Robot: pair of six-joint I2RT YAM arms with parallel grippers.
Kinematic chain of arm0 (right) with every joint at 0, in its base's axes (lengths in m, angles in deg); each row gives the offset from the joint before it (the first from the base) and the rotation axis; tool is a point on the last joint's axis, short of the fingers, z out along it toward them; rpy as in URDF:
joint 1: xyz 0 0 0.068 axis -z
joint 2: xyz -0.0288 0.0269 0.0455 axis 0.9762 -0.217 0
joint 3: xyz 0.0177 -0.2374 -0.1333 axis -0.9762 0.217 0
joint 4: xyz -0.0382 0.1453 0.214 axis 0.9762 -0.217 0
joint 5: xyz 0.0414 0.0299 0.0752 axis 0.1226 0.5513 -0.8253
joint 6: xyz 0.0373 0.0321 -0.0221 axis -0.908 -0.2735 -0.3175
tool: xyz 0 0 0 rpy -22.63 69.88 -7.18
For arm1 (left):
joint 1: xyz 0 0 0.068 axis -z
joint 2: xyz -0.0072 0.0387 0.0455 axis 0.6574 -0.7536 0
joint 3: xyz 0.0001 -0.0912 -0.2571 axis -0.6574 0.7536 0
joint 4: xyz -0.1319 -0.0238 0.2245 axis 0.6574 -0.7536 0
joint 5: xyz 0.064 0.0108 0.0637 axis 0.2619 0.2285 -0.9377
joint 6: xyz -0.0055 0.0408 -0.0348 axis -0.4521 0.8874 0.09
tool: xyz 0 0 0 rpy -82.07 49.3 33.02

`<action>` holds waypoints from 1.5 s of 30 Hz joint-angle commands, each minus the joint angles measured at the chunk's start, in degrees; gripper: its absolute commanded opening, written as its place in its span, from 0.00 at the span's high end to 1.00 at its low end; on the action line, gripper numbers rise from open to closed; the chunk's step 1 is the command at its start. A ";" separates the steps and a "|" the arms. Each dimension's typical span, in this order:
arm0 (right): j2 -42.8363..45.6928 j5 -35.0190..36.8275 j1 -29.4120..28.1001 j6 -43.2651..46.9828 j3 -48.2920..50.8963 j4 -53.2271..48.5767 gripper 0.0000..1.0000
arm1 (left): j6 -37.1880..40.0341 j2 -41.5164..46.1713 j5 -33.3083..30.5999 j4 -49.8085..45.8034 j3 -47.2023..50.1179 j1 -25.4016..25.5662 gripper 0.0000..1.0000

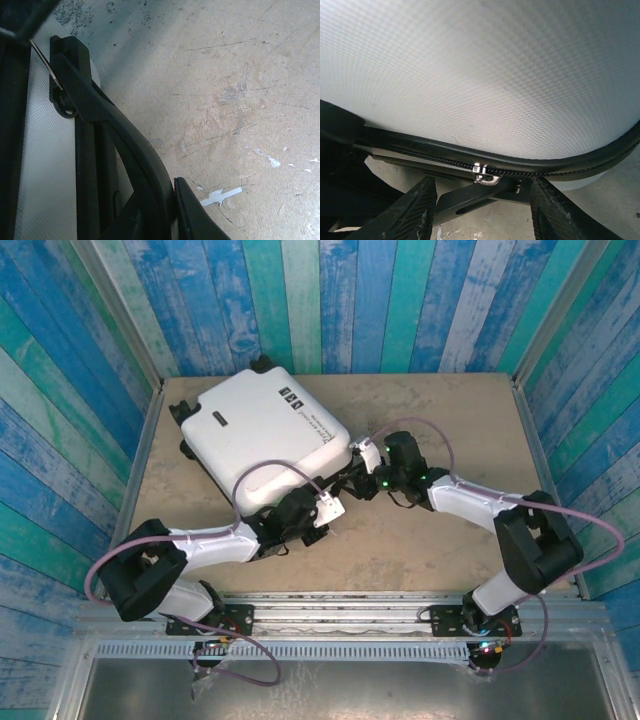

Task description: Pack the luggage

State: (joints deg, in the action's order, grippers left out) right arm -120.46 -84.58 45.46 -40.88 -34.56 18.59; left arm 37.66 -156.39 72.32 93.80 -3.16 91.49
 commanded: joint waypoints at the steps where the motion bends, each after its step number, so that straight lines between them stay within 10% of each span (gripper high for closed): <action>1: -2.45 -1.09 -0.75 -0.92 -2.25 1.07 0.48 | -7.54 1.77 18.10 10.24 2.48 1.06 1.00; 25: -6.67 -12.73 -4.28 -3.99 -3.19 7.07 0.83 | -4.36 0.01 20.87 12.15 1.62 1.10 1.00; 45: -4.97 -6.10 -11.92 1.03 -1.79 4.97 1.00 | -5.51 -1.27 19.06 14.71 0.11 1.11 1.00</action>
State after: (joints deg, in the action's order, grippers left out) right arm -123.82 -79.49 41.56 -41.84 -36.89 19.90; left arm 38.16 -156.26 72.50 95.88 -2.26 90.46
